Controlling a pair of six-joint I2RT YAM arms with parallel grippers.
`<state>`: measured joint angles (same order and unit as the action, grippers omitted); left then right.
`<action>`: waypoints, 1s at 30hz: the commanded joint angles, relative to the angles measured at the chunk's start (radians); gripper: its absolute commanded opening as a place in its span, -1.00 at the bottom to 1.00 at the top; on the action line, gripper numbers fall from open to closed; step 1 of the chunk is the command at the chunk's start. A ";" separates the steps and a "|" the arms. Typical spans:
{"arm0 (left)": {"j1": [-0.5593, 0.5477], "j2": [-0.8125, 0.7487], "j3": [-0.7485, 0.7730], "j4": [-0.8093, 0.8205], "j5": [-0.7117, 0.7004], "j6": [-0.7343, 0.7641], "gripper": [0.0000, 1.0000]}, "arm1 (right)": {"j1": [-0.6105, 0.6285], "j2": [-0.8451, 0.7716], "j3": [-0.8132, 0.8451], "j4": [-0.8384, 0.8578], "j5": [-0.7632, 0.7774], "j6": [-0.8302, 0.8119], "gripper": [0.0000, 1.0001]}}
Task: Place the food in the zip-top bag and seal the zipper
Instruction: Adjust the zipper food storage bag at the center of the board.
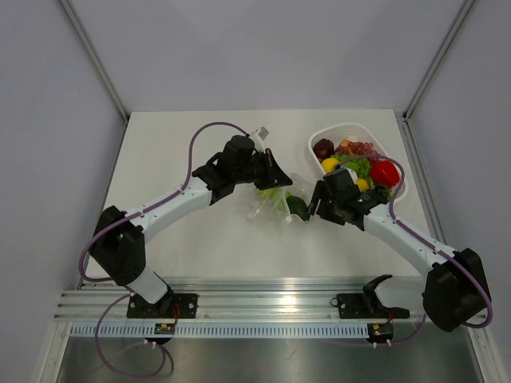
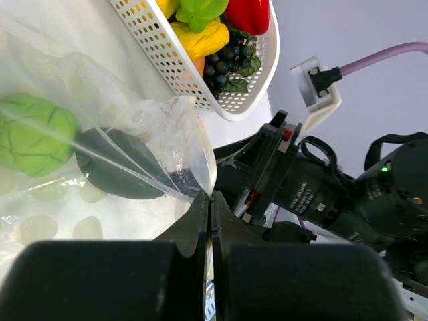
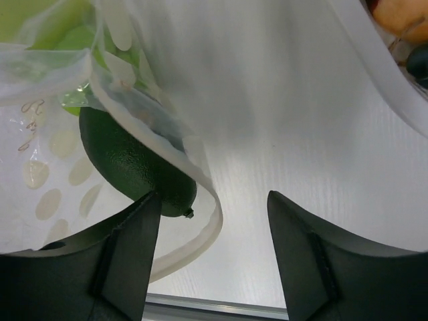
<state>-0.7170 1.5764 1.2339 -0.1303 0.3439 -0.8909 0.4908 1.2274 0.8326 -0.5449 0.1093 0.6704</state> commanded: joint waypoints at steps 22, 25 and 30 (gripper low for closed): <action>0.047 -0.150 -0.033 -0.015 -0.031 0.056 -1.00 | 0.026 -0.206 0.226 -0.026 -0.105 0.058 -1.00; 0.050 -0.148 -0.016 -0.031 -0.039 0.078 -1.00 | 0.048 -0.204 0.238 -0.024 -0.154 0.055 -1.00; 0.048 -0.124 -0.007 -0.063 -0.026 0.095 -1.00 | 0.051 -0.160 0.151 0.022 -0.116 0.063 -1.00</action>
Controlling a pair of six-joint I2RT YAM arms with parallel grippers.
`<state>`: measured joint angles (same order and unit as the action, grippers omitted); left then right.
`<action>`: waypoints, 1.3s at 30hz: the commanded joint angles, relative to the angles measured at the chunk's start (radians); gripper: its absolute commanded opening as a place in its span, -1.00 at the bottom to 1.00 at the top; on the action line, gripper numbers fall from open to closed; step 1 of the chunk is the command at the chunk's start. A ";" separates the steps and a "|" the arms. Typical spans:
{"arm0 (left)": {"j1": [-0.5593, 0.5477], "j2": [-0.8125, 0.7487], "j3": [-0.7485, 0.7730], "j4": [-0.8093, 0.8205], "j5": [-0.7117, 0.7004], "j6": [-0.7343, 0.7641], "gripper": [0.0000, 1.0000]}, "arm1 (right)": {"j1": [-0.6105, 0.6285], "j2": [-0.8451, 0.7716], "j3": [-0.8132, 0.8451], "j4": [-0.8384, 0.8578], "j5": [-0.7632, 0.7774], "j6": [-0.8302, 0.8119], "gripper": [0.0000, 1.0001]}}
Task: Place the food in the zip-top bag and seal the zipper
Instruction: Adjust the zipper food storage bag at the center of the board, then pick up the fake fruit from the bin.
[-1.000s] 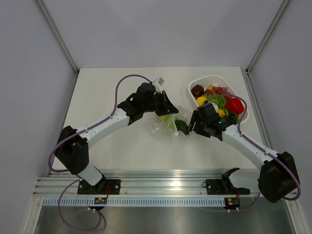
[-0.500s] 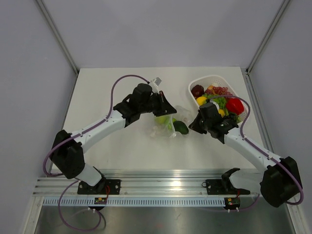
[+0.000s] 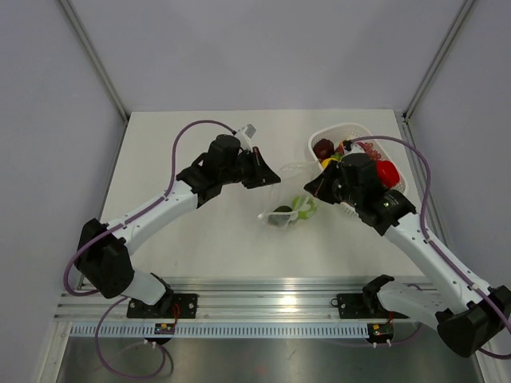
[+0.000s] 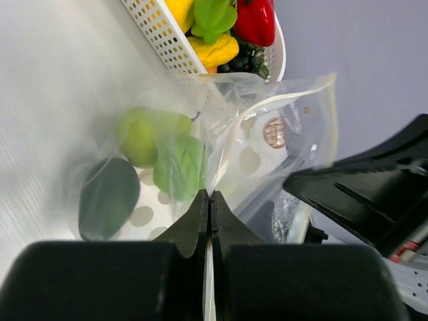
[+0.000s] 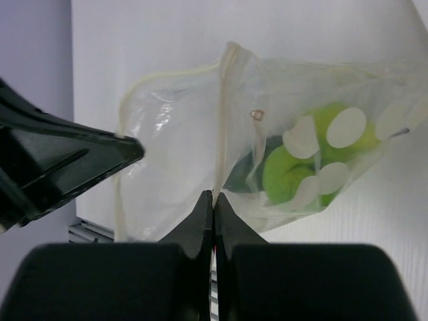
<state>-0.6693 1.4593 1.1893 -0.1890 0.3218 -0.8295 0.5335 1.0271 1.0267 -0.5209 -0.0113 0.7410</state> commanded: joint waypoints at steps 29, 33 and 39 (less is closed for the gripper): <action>0.010 -0.102 0.090 -0.171 -0.201 0.130 -1.00 | -0.076 0.211 0.233 -0.159 0.274 -0.218 0.45; 0.022 -0.085 0.104 -0.171 -0.199 0.125 -1.00 | -0.182 0.124 0.165 -0.134 0.248 -0.203 0.46; 0.036 -0.080 0.099 -0.152 -0.175 0.124 -1.00 | -0.392 0.123 0.090 -0.065 0.130 -0.170 0.58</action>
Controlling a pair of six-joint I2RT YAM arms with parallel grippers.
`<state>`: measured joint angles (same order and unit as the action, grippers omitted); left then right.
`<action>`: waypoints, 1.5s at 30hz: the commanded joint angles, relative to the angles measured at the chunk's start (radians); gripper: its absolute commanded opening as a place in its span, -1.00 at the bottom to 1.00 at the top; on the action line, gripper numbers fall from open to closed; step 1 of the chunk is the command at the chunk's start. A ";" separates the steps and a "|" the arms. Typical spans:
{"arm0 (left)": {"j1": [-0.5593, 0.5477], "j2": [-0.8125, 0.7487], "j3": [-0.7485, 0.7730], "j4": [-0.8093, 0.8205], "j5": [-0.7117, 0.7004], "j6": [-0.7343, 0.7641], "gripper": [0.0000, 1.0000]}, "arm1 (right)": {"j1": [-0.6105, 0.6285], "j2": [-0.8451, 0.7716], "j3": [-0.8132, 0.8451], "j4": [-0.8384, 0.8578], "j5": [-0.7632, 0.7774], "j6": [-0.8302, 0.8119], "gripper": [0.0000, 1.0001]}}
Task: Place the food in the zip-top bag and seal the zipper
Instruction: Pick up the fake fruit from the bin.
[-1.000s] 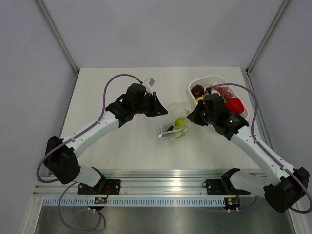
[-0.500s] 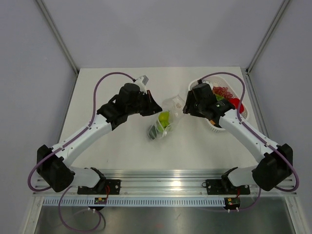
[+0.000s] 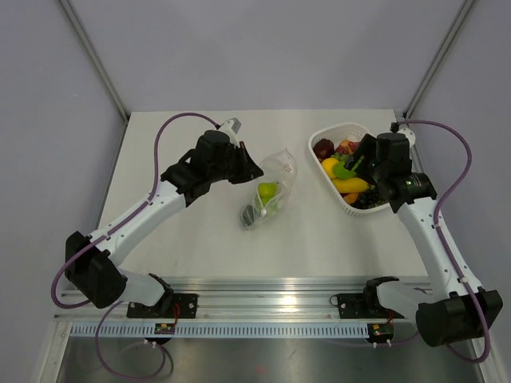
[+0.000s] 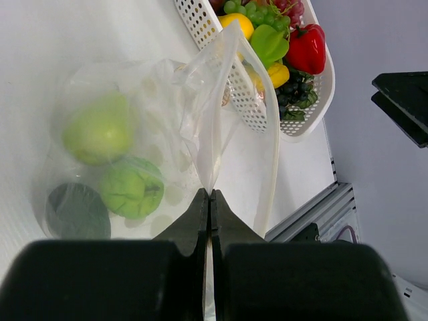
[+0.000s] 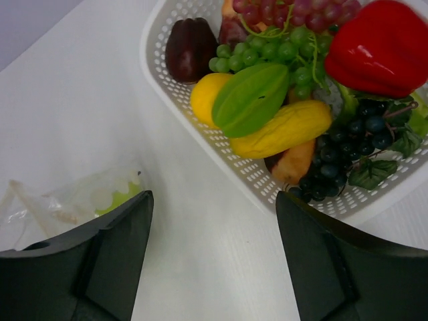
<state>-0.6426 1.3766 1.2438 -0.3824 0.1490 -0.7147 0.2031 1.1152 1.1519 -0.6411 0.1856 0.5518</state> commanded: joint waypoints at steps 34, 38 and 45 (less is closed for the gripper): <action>0.009 -0.005 0.009 0.073 0.089 0.029 -1.00 | -0.163 0.549 0.112 0.213 -0.100 0.188 0.25; 0.009 -0.004 0.006 0.077 0.090 0.027 -1.00 | -0.163 0.514 0.082 0.215 -0.089 0.189 -0.09; 0.009 0.013 -0.004 0.105 0.109 0.012 -1.00 | -0.165 0.384 0.002 0.219 -0.087 0.191 -0.46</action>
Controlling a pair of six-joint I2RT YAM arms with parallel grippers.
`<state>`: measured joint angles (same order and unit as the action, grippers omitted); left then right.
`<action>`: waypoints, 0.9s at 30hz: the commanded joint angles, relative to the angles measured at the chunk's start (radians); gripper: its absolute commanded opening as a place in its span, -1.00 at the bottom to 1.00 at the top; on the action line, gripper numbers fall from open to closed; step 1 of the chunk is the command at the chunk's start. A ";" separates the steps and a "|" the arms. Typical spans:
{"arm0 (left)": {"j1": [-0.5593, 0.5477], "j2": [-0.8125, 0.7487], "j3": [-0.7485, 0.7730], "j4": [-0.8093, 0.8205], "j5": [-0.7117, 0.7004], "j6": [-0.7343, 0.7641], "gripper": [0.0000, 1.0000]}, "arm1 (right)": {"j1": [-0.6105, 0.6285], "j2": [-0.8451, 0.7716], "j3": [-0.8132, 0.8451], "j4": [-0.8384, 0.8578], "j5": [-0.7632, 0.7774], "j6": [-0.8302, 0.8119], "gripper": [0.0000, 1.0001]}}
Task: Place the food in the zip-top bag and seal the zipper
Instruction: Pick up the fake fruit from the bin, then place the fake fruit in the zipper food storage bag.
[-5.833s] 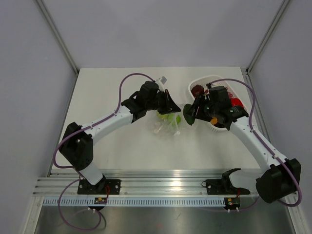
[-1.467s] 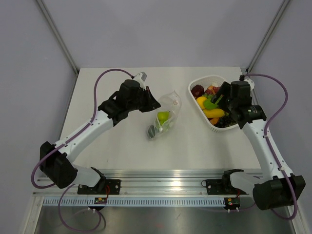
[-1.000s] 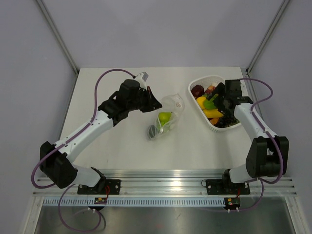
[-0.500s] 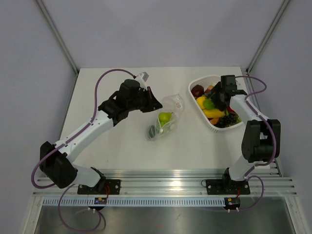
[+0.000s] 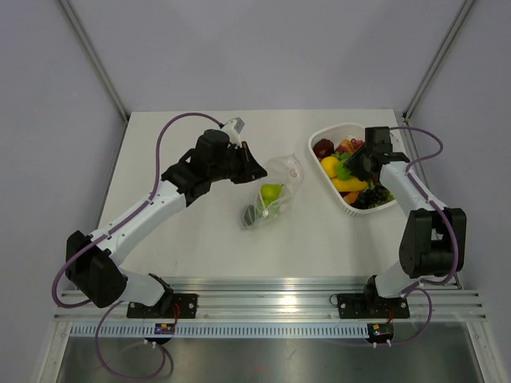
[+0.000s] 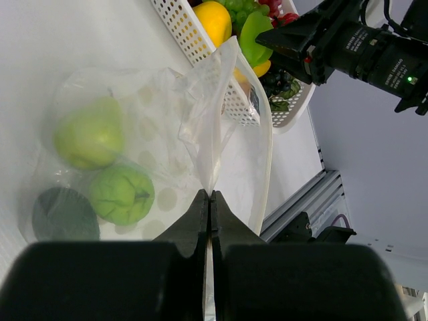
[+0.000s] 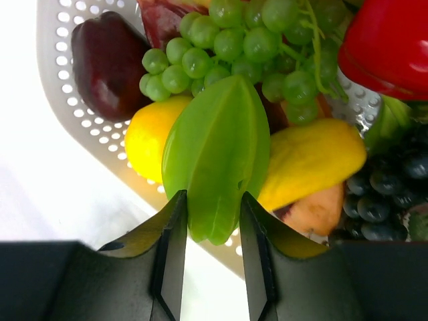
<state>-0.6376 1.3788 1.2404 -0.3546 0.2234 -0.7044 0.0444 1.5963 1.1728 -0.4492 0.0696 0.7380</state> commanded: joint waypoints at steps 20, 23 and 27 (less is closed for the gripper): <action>0.003 0.063 0.021 0.092 0.062 -0.006 -1.00 | 0.049 -0.601 -0.128 -0.086 -0.246 -0.091 -0.63; 0.003 0.063 0.027 0.091 0.074 0.005 -1.00 | 0.150 -0.627 -0.104 -0.118 -0.248 -0.095 -0.64; 0.003 0.062 0.054 0.052 0.071 0.029 -1.00 | 0.312 -0.612 -0.050 -0.146 -0.212 -0.117 -0.64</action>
<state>-0.6376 1.4433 1.2438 -0.3134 0.2710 -0.7029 0.2661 0.9714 1.0603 -0.5644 -0.1265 0.6533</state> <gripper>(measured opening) 0.005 0.393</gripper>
